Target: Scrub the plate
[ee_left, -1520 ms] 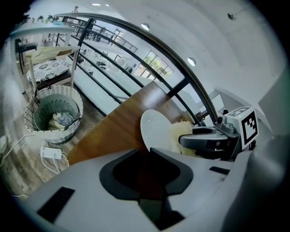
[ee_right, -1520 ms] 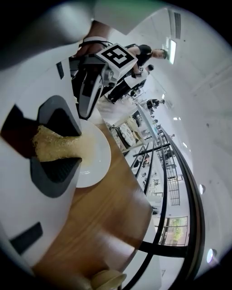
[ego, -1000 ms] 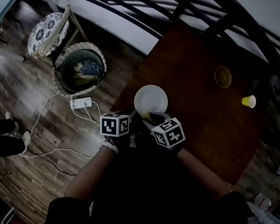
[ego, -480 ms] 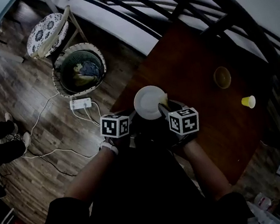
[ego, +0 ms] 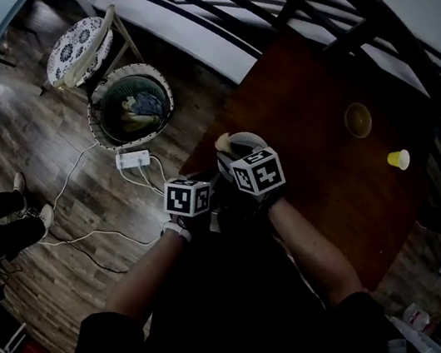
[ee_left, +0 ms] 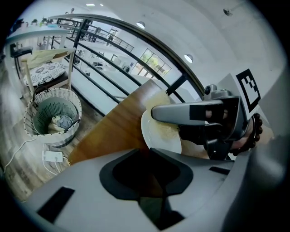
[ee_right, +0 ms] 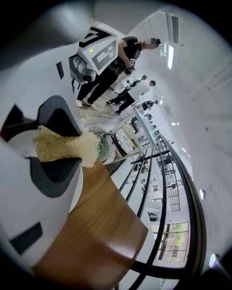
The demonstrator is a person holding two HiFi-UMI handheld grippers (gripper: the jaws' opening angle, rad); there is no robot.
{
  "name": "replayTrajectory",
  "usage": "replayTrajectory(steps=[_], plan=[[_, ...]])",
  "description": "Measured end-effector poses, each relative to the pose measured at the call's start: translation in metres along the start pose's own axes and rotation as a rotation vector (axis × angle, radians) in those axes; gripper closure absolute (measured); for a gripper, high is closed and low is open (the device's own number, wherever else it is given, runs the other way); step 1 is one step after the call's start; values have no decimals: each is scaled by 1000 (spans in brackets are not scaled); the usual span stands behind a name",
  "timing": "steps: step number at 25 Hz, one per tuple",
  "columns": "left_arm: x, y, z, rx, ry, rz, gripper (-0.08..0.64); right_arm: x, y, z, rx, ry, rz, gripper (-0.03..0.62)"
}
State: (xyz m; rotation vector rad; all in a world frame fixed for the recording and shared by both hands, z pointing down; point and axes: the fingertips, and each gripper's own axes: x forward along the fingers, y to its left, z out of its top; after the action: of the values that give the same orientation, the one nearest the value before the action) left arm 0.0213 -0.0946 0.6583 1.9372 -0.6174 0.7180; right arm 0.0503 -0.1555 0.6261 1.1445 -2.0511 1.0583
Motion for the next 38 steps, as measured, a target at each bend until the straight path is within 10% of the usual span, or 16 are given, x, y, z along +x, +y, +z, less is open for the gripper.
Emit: replayTrajectory(steps=[8,22,38], plan=[[-1,4,-1,-27,-12,-4,489,-49,-78,-17,156,-41,-146,443],[1,3,-1,-13,2,2,491,-16,16,-45,9,50,25,443],[-14,22,55,-3,-79,32,491,-66,-69,-42,210,-51,-136,443]])
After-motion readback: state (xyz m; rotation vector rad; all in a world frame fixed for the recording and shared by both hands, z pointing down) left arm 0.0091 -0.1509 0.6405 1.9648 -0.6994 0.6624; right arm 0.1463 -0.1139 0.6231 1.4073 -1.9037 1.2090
